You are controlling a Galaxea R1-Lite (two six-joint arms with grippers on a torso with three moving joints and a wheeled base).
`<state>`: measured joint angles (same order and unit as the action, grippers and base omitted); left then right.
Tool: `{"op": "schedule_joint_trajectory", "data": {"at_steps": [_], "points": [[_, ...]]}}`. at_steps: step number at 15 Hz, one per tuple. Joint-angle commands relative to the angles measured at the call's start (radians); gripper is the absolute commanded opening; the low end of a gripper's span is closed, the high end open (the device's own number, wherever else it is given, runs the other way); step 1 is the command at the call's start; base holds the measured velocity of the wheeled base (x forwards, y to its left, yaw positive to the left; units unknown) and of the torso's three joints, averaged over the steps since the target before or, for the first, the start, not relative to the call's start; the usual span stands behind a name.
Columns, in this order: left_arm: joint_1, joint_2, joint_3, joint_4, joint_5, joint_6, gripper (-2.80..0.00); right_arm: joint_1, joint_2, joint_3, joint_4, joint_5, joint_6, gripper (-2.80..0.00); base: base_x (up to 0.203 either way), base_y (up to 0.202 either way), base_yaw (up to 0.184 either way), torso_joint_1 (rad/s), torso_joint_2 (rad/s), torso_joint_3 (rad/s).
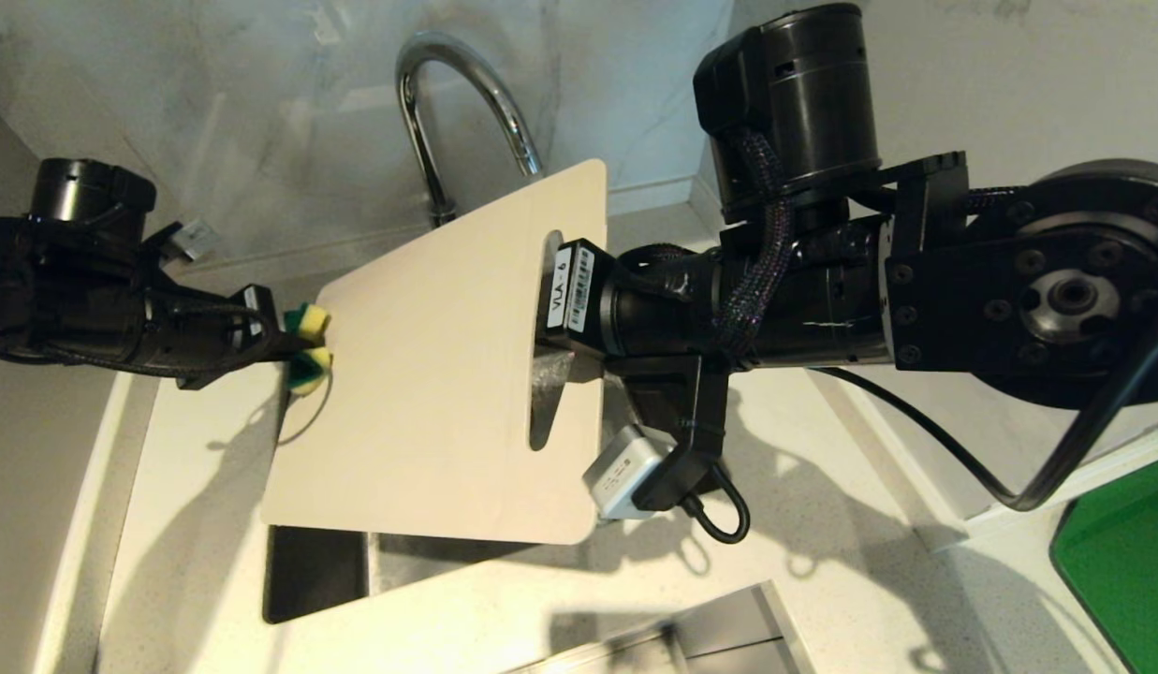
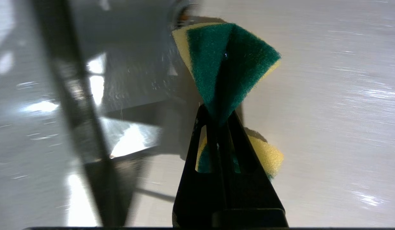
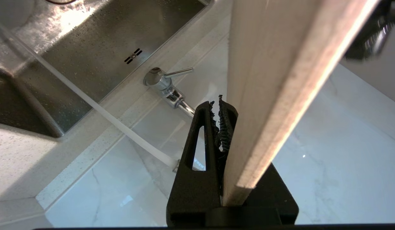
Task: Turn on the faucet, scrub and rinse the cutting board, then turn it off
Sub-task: Scrub the cutting board underwater
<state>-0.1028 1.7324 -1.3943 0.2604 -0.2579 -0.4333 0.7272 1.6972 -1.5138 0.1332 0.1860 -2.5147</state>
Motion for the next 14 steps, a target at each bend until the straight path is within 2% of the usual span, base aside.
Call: {"op": "schedule_joint_trajectory", "data": {"at_steps": [1, 3, 6, 12, 14], "points": [[0.089, -0.012, 0.036, -0.008, -0.052, 0.016, -2.80, -0.001, -0.003, 0.011, 0.003, 0.000, -0.015, -2.80, 0.000, 0.000, 0.000, 0.000, 0.00, 0.000], [0.085, -0.044, 0.032, -0.010, -0.065, 0.018, -2.80, -0.002, 0.002, 0.029, 0.002, -0.002, -0.015, -2.80, 0.000, 0.000, 0.000, 0.000, 0.00, 0.000], [0.030, -0.112, 0.017, -0.009, -0.079, 0.006, -2.80, -0.024, 0.015, 0.056, -0.001, -0.002, -0.015, -2.80, 0.000, 0.000, 0.000, 0.000, 0.00, 0.000], [-0.050, -0.227, -0.015, -0.005, -0.084, -0.083, -2.80, -0.122, 0.060, 0.072, -0.010, 0.004, -0.023, -2.80, 0.000, 0.000, 0.000, 0.000, 0.00, 0.000], [-0.054, -0.250, -0.015, -0.008, -0.092, -0.097, -2.80, -0.143, 0.088, 0.070, -0.010, 0.006, -0.027, -2.80, 0.000, 0.000, 0.000, 0.000, 0.00, 0.000]]}}
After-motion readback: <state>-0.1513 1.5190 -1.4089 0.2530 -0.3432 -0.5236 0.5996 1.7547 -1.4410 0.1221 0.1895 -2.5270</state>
